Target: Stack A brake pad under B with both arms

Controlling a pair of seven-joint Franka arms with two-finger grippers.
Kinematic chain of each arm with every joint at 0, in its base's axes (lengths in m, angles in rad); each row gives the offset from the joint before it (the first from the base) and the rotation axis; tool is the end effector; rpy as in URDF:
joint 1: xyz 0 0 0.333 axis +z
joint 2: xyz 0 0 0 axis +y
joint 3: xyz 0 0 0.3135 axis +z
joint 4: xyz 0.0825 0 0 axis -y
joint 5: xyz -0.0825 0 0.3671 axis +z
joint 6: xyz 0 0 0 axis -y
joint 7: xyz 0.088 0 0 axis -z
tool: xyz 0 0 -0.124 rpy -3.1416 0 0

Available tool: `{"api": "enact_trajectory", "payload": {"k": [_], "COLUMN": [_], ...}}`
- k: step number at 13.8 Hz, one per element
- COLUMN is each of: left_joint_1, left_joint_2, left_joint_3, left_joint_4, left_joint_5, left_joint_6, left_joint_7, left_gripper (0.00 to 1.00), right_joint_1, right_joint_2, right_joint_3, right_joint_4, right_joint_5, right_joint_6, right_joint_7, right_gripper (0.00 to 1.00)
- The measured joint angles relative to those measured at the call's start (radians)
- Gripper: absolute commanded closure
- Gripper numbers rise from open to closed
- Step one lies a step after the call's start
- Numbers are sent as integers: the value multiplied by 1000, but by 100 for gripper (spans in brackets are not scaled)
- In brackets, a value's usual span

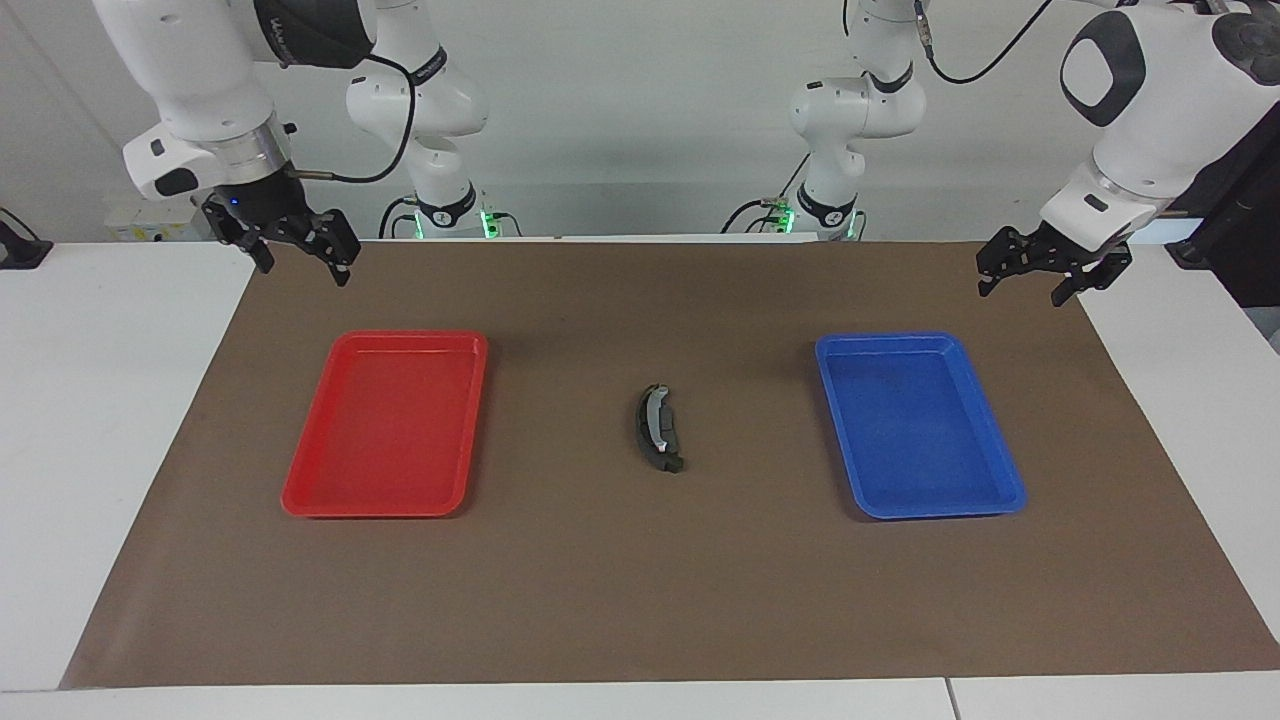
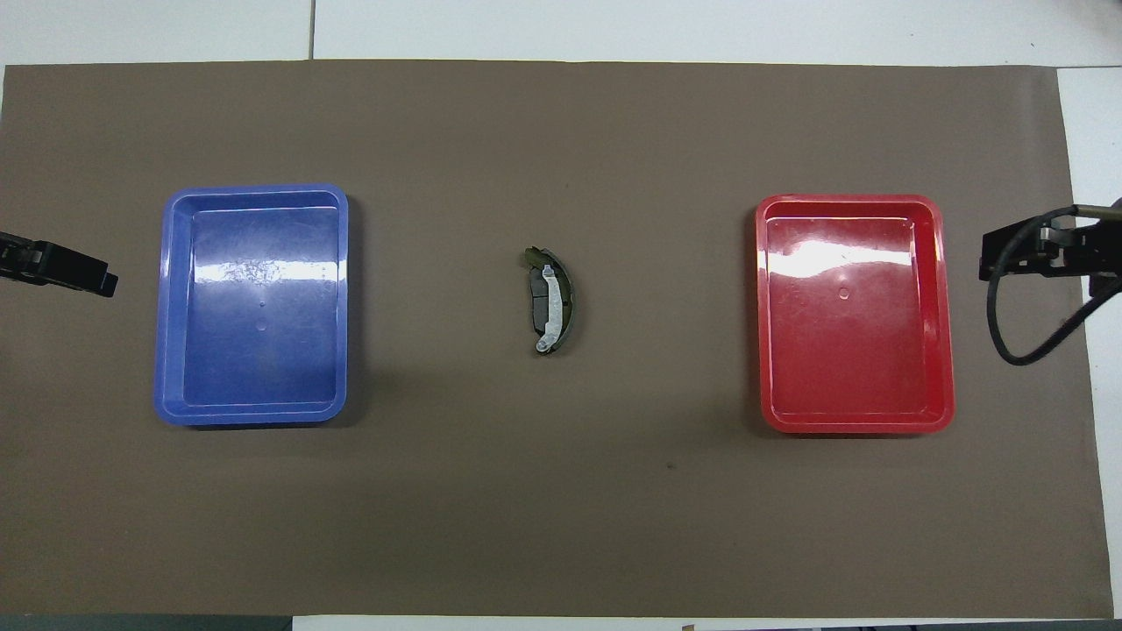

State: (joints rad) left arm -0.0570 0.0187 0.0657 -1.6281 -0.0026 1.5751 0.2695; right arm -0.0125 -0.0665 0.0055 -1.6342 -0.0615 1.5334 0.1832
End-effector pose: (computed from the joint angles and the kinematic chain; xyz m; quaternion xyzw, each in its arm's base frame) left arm 0.5395 0.0041 0.5693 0.9909 -0.1299 -0.0354 0.0056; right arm 0.5120 -0.0113 0.6082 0.9948 -0.0955 -0.0144 0.0323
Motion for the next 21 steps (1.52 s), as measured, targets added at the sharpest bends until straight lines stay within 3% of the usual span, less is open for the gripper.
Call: {"api": "enact_trajectory", "payload": {"k": [2, 3, 7, 21], "left_joint_1": [0, 0, 0, 0], "left_joint_2": [0, 0, 0, 0], "left_joint_3": [1, 1, 1, 1], "left_joint_4": [0, 0, 0, 0], "left_joint_5": [0, 0, 0, 0], "left_joint_6": [0, 0, 0, 0], "left_joint_7": [0, 0, 0, 0], "left_gripper": [1, 1, 1, 1], "right_joint_1": [94, 98, 71, 59], "right_joint_2": [-2, 0, 5, 13], "right_joint_3": [-125, -140, -86, -81], "right_joint_4": [11, 11, 11, 43], "right_joint_5": [2, 7, 11, 36], "right_joint_6": [-18, -18, -19, -44], "right_joint_7": [-30, -48, -56, -56], "right_gripper": [0, 0, 0, 0]}}
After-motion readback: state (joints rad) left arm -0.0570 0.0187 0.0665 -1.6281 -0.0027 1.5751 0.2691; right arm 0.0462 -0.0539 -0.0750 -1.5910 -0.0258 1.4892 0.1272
